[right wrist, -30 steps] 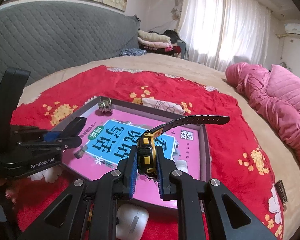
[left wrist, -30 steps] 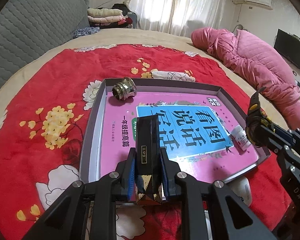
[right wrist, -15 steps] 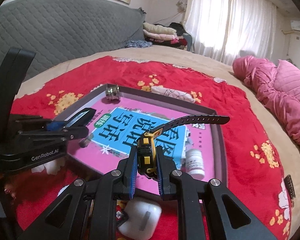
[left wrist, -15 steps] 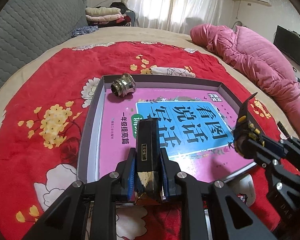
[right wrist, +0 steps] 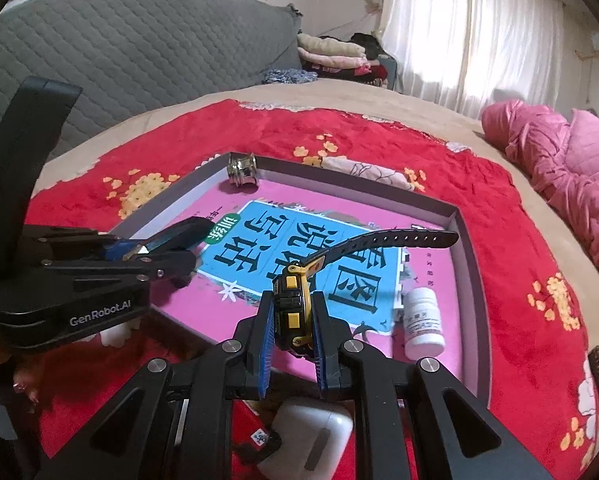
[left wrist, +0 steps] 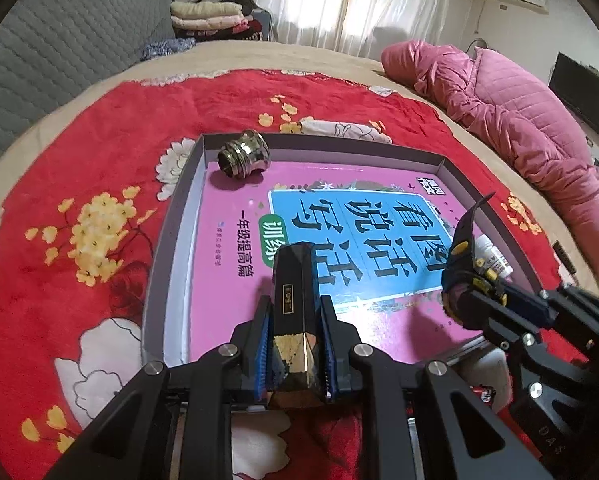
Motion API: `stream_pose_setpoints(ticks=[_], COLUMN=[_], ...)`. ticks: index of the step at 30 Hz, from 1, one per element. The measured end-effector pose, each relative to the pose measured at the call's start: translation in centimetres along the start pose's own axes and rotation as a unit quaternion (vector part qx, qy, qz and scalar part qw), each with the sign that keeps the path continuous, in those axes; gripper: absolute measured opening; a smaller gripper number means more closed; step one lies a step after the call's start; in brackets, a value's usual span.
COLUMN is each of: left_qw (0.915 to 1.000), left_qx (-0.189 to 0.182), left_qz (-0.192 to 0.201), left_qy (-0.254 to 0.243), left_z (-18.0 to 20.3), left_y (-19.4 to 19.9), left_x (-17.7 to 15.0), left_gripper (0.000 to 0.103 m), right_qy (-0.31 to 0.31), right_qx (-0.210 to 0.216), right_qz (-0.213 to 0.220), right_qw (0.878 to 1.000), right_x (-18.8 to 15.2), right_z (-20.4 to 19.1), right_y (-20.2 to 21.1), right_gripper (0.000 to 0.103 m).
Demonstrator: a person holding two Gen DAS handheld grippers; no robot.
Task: Organize rigid objects
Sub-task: 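Carry the yellow tape measure into the tray with right tool while left carries the black tube in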
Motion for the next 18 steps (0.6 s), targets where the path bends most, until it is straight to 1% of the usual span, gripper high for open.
stream_pose_setpoints(ticks=[3,8,15,18], left_qw=[1.0,1.0,0.9999,0.9998], left_qx=[-0.001,-0.003,-0.004,0.002], left_qz=[-0.002,-0.008,-0.009,-0.007], left_qy=[-0.001,-0.002,-0.007,-0.017], left_z=[0.1,0.2,0.4,0.5], left_y=[-0.1,-0.7,-1.0,-1.1], left_x=[0.0,0.1,0.1,0.1], left_gripper=[0.022,0.022,0.022,0.022], right_qy=[-0.015,-0.034,-0.041,-0.049], right_qx=[0.006,0.002,-0.003,-0.001], right_qz=[-0.008,-0.021,-0.027,-0.029], right_qw=[1.0,0.999,0.999,0.998], right_x=[-0.1,-0.4,-0.5,-0.6], right_z=[0.4,1.2,1.7,1.8], right_y=[-0.3,-0.8,-0.9,-0.9], right_gripper=[0.017,0.017,0.017,0.017])
Point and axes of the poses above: each gripper's, at about its wrist camera, not at the fingertips, and y roughly against the way its jaws point, z to its right, x to its top, the point moved 1 cm from there along -y, roughly the way its jaws point, and after that the axes turned 3 degrees about -y, right-handed, at the moved point
